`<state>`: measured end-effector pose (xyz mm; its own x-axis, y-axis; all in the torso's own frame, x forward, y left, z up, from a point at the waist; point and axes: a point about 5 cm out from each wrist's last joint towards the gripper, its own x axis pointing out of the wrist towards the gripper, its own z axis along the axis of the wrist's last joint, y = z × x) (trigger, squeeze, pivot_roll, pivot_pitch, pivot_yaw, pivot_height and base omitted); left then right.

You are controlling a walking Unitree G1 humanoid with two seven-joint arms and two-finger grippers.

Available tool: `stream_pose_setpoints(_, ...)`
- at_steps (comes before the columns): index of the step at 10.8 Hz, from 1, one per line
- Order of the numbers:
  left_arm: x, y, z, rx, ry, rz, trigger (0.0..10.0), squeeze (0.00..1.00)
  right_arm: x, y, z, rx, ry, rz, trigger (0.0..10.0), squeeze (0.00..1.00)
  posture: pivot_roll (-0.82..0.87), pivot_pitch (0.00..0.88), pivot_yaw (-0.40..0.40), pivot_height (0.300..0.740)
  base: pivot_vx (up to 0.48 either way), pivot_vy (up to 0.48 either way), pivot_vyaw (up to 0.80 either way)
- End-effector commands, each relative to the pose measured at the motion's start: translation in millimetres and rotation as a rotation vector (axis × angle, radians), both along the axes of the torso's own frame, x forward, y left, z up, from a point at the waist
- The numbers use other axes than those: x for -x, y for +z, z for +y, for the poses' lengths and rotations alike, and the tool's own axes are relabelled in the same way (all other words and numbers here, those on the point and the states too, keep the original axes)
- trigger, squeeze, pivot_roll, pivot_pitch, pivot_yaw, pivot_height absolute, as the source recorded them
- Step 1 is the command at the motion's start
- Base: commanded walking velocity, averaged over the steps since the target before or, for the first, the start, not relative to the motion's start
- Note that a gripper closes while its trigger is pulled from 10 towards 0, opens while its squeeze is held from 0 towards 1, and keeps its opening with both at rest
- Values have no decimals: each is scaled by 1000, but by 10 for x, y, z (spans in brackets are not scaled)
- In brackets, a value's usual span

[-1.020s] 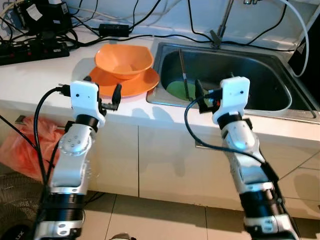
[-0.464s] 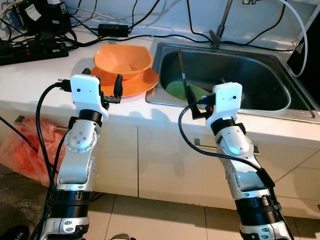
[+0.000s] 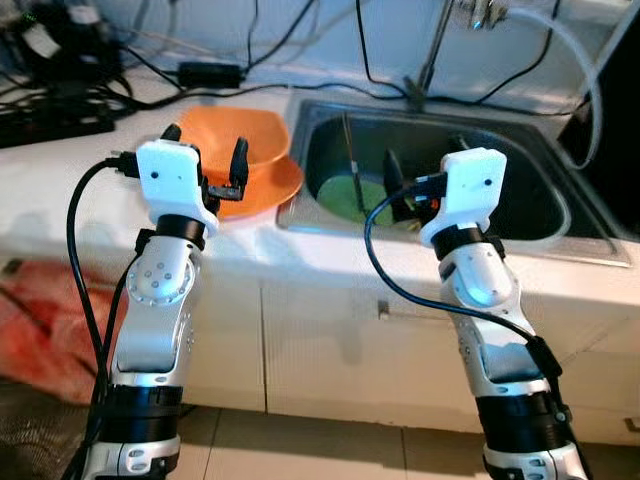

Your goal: Kitchen organization

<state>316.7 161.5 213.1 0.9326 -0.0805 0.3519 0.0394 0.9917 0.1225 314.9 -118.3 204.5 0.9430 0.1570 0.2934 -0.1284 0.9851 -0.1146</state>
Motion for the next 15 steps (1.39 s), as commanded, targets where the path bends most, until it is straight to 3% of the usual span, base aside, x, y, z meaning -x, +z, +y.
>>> stream_pose_setpoints(1, 15, 11, -2, 0, 1, 0, 10000, 0, 2, 17, -22, -6, -9, 3, 10000, 0, 123, 0, -67, 740, 469, 0, 0)
stream_pose_setpoints(3, 28, 2, -23, 8, 5, 8, 10000, 0, 23, 0, -13, 1, -3, 14, 10000, 0, 117, 0, -73, 740, 457, 0, 0)
stream_pose_setpoints(8, 98, -22, -36, -6, -4, 8, 10000, 0, 38, -35, -5, 0, 0, 39, 10000, 0, 117, 8, -71, 740, 0, 0, 0)
stream_pose_setpoints(11, 34, -73, -40, -197, -79, 122, 10000, 0, 21, -34, -25, -22, -1, 58, 10000, 0, 117, 13, -74, 740, 0, 0, 0)
stream_pose_setpoints(15, -96, 119, 18, -364, -147, 128, 10000, 0, 8, -40, -17, -20, -3, 62, 10000, 0, 118, 10, -71, 740, 0, 0, 0)
